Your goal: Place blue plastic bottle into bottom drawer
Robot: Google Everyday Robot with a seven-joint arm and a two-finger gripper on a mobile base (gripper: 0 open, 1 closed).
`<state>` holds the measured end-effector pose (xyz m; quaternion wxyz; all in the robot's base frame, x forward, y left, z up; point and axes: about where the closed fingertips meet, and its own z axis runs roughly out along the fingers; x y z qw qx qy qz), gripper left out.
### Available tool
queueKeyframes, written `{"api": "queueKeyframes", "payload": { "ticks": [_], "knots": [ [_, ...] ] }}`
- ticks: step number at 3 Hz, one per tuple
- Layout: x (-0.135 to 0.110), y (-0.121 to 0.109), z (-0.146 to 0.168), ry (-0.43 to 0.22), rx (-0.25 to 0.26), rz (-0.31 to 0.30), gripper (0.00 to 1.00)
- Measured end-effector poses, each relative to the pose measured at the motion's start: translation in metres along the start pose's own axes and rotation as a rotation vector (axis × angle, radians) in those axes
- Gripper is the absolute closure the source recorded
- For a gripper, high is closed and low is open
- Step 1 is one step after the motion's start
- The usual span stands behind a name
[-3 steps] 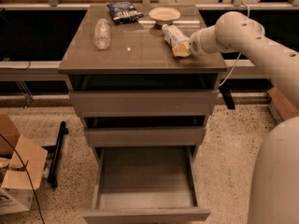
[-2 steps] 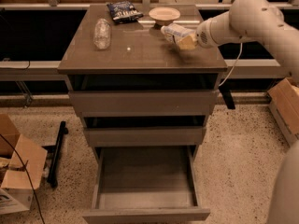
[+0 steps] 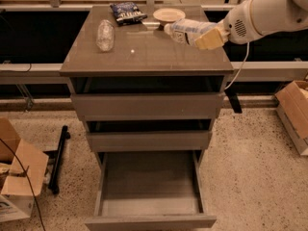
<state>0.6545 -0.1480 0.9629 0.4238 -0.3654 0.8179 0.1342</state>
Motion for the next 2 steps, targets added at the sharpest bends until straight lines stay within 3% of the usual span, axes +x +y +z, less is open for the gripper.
{"api": "queueKeyframes", "payload": {
  "ticks": [1, 2],
  "knots": [
    [0.014, 0.1, -0.073, -0.051, -0.187, -0.06, 1.0],
    [0.037, 0.186, -0.087, -0.073, -0.382, -0.058, 1.0]
  ]
}}
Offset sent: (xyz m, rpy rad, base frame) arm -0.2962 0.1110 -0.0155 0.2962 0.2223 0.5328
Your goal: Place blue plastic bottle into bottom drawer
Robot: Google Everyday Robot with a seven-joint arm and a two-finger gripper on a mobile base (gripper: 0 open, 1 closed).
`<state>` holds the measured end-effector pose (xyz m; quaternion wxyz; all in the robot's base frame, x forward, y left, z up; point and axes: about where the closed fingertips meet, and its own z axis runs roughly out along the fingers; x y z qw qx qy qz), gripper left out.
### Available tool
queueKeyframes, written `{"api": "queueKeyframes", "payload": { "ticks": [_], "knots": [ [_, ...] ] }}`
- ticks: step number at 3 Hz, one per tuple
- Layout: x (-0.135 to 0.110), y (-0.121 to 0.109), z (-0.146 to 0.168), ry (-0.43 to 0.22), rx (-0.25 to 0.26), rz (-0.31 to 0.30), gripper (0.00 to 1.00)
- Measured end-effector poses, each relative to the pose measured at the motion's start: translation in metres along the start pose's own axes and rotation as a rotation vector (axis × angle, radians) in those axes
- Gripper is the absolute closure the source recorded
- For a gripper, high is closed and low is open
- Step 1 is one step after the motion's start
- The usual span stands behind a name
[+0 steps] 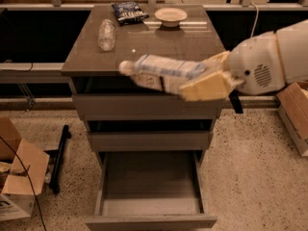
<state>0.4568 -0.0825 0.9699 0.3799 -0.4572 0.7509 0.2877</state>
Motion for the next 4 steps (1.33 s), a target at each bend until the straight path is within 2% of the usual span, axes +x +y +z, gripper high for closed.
{"api": "queueKeyframes", "payload": {
  "ticks": [1, 2, 3, 4],
  "knots": [
    [0.0, 0.009, 0.004, -0.02, -0.028, 0.022, 1.0],
    [0.022, 0.001, 0.059, 0.03, -0.128, -0.007, 1.0],
    [0.067, -0.01, 0.126, 0.031, -0.235, 0.029, 1.0],
    [0.141, -0.031, 0.196, 0.064, -0.326, 0.114, 1.0]
  ]
}}
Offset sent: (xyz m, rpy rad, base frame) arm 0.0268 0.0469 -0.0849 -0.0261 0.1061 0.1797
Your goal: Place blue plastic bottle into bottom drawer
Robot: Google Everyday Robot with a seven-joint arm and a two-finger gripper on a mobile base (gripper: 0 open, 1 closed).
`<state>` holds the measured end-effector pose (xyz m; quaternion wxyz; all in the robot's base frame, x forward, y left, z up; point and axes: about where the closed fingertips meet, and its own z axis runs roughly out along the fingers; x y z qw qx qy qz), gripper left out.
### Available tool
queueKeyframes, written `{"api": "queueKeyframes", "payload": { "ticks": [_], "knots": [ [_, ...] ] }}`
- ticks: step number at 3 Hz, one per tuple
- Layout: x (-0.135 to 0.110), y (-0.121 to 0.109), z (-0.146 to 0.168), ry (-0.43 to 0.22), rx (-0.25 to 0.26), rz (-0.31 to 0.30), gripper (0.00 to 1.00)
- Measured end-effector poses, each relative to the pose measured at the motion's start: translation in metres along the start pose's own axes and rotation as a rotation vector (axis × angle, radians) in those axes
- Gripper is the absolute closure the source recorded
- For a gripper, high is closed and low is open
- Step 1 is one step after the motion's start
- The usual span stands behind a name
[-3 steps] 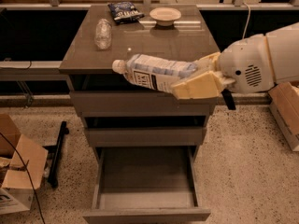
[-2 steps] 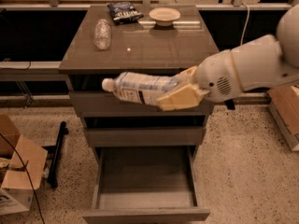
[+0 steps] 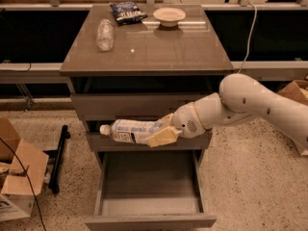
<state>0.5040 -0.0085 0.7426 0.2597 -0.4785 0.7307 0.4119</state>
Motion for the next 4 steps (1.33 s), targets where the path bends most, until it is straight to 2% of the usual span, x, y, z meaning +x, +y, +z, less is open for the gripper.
{"api": "queueKeyframes", "payload": {
  "ticks": [1, 2, 3, 4],
  "knots": [
    [0.003, -0.001, 0.002, -0.002, -0.007, 0.007, 1.0],
    [0.023, -0.016, 0.015, -0.027, 0.013, 0.038, 1.0],
    [0.052, -0.06, 0.03, -0.053, 0.04, 0.046, 1.0],
    [0.089, -0.108, 0.042, -0.05, 0.032, 0.069, 1.0]
  ]
}}
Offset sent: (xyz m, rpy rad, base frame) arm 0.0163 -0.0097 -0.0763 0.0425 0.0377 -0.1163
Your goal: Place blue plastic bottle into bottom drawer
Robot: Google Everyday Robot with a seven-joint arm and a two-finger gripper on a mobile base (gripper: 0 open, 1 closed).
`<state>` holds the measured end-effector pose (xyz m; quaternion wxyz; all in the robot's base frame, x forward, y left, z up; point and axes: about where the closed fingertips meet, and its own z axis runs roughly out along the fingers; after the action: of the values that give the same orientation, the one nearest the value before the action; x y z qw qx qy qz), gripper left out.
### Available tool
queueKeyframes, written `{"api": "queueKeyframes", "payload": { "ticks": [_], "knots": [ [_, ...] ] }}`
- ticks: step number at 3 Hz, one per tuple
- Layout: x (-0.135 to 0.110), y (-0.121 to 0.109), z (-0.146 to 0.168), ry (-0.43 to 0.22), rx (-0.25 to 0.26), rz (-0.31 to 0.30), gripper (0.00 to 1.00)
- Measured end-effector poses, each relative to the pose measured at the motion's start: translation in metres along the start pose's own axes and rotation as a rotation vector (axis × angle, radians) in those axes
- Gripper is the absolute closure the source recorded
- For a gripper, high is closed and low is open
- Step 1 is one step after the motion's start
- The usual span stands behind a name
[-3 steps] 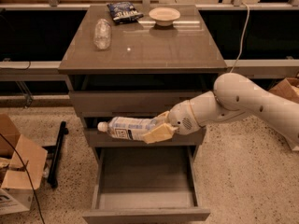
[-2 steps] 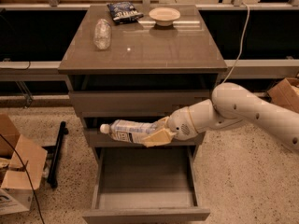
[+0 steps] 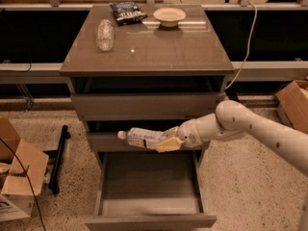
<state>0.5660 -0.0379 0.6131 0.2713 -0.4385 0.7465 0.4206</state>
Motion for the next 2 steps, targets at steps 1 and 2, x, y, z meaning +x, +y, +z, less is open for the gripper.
{"api": "queueKeyframes", "payload": {
  "ticks": [1, 2],
  "knots": [
    [0.0064, -0.015, 0.0021, -0.015, 0.003, 0.017, 1.0],
    [0.0093, -0.0153, 0.0112, 0.0, -0.016, 0.017, 1.0]
  ]
}}
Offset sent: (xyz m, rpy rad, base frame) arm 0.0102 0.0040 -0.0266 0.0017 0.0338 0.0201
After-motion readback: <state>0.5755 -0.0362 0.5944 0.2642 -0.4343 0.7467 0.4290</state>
